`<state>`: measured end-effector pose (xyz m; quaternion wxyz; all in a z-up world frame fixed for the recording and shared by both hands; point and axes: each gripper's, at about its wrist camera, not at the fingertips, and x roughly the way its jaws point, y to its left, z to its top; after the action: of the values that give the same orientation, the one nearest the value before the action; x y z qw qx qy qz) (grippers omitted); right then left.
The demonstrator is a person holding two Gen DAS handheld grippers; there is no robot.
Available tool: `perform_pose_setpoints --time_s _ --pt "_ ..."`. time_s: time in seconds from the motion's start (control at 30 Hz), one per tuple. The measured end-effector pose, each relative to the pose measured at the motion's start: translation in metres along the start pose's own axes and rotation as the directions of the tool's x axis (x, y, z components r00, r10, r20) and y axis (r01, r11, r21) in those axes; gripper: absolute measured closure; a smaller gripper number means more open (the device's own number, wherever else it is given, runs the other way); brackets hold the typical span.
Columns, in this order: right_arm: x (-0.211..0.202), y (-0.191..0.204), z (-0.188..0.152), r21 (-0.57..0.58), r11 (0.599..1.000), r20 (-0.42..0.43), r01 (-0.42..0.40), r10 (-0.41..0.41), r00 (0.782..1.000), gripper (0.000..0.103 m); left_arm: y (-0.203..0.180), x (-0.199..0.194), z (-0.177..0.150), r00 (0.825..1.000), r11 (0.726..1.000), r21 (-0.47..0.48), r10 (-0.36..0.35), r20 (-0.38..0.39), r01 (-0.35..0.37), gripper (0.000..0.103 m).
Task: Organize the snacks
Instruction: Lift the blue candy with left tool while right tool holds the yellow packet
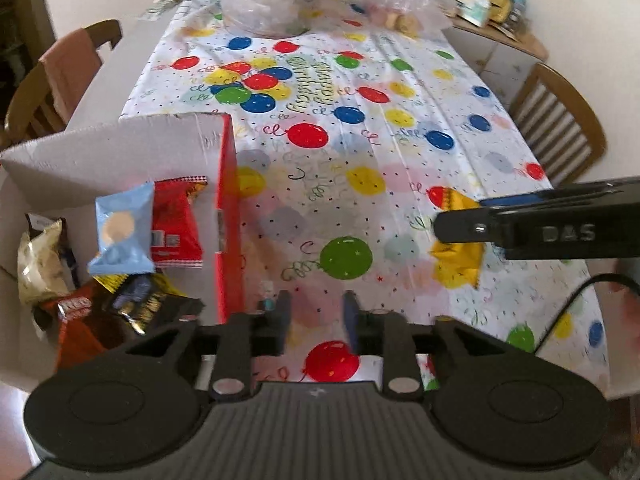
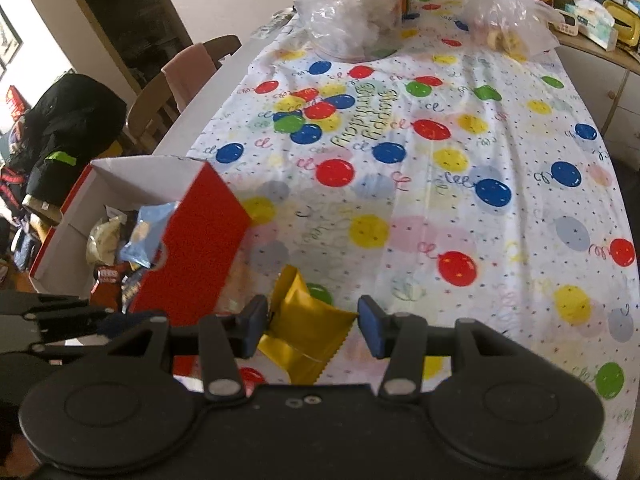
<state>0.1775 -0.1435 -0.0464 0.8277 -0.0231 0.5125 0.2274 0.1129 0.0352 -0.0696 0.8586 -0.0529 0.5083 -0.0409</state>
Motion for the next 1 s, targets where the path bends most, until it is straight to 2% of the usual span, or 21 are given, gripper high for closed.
perform_pose_setpoints --time_s 0.03,0.13,0.23,0.3,0.43,0.5,0.57,0.67,0.77,0.87,0.97,1.0 --pt "0.001 -0.007 0.0 -0.001 1.0 -0.004 -0.006 0.006 1.0 0.055 -0.003 0.004 -0.002 1.0 1.0 -0.02 0.009 0.005 -0.009 0.055" --pt "0.009 -0.027 -0.003 0.0 1.0 -0.031 -0.03 0.03 0.999 0.055 -0.01 0.011 -0.009 0.997 0.997 -0.045 0.065 0.04 -0.063 0.036" --pt "0.018 -0.04 -0.008 -0.008 0.998 -0.065 -0.055 0.054 0.996 0.055 -0.017 0.021 -0.017 0.992 0.993 -0.045 0.108 0.061 -0.105 0.031" --pt "0.025 -0.045 -0.011 -0.017 0.997 -0.085 -0.07 0.068 0.994 0.055 -0.029 0.027 -0.023 0.984 0.988 -0.005 0.153 0.093 -0.153 0.027" --pt "0.035 -0.052 -0.013 -0.022 0.994 -0.107 -0.103 0.1 0.989 0.054 -0.054 0.045 -0.034 0.953 0.954 0.092 0.274 0.129 -0.287 0.026" --pt "0.04 -0.056 -0.014 -0.02 0.993 -0.121 -0.118 0.114 0.986 0.054 -0.066 0.054 -0.04 0.942 0.937 0.125 0.311 0.13 -0.326 0.025" --pt "0.044 -0.059 -0.015 -0.017 0.992 -0.135 -0.128 0.124 0.983 0.054 -0.073 0.061 -0.042 0.938 0.929 0.153 0.319 0.135 -0.338 0.025" --pt "0.048 -0.063 -0.016 -0.013 0.99 -0.151 -0.144 0.14 0.979 0.054 -0.071 0.074 -0.038 0.935 0.931 0.11 0.339 0.098 -0.349 0.025" --pt "0.05 -0.068 -0.013 -0.01 0.987 -0.155 -0.158 0.155 0.976 0.054 -0.067 0.086 -0.031 0.925 0.925 0.051 0.375 0.052 -0.378 0.025" --pt "0.052 -0.071 -0.011 -0.008 0.985 -0.158 -0.172 0.169 0.973 0.054 -0.066 0.088 -0.026 0.919 0.92 0.011 0.39 0.053 -0.391 0.024" --pt "0.054 -0.074 -0.009 -0.005 0.983 -0.163 -0.184 0.181 0.97 0.054 -0.056 0.092 -0.022 0.939 0.939 -0.04 0.343 0.014 -0.342 0.024" --pt "0.055 -0.074 -0.009 -0.005 0.982 -0.163 -0.189 0.186 0.969 0.054 -0.055 0.093 -0.022 0.941 0.94 -0.053 0.338 0.008 -0.338 0.024"
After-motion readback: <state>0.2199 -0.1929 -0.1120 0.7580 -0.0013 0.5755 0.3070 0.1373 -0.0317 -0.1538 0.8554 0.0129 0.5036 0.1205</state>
